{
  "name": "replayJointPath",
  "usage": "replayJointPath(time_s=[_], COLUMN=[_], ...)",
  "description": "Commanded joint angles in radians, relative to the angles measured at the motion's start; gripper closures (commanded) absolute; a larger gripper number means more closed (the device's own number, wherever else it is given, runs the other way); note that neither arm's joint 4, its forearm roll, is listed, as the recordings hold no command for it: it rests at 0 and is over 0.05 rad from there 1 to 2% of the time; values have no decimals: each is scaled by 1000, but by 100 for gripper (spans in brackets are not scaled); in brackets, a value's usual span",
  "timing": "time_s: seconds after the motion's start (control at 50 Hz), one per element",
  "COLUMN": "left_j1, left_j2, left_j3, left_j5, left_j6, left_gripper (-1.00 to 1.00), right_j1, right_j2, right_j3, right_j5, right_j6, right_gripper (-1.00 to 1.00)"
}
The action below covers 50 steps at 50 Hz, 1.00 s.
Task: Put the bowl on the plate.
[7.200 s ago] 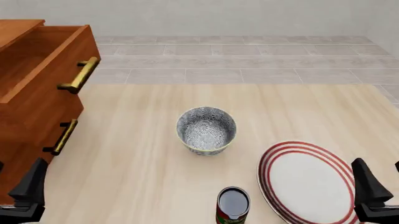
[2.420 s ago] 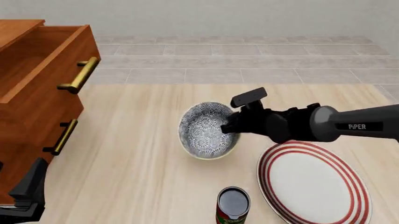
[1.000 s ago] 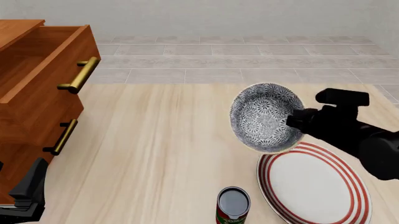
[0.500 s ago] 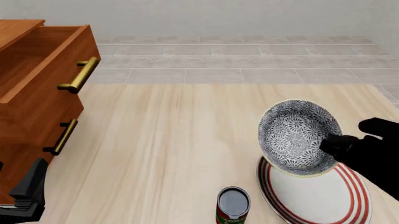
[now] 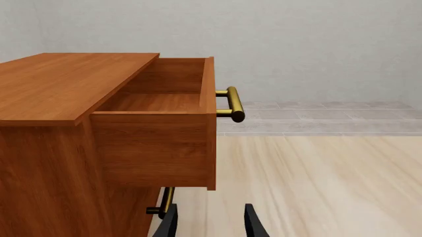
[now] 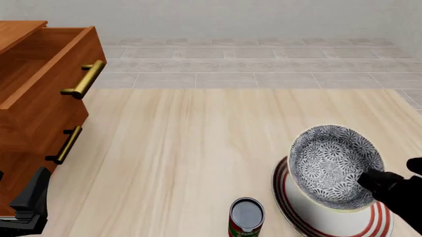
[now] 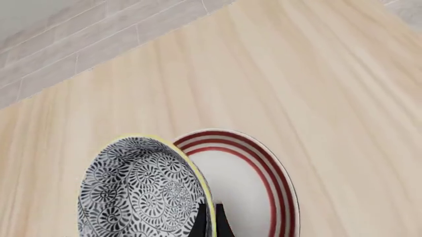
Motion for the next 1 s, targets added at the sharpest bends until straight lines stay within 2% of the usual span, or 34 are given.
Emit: replayJointPath(time_s=[0.02, 0.16, 0.54, 0.9, 1.0], left_j1=[1, 1, 0, 0, 0], left_j2=[0, 1, 0, 0, 0], left_j3=[0, 0, 0, 0, 0], left_j5=[0, 0, 0, 0, 0], left_j6=[0, 1, 0, 0, 0], left_gripper=[-100, -100, -100, -100, -100], right_j1=[-20, -21, -25, -39, -46], right_j2=[-93, -123, -24, -54, -3], right_j3=[40, 73, 161, 199, 199], right_j5=[59, 84, -53, -35, -84], right_j6=[41, 49, 70, 74, 74], right_gripper=[100, 100, 100, 100, 100])
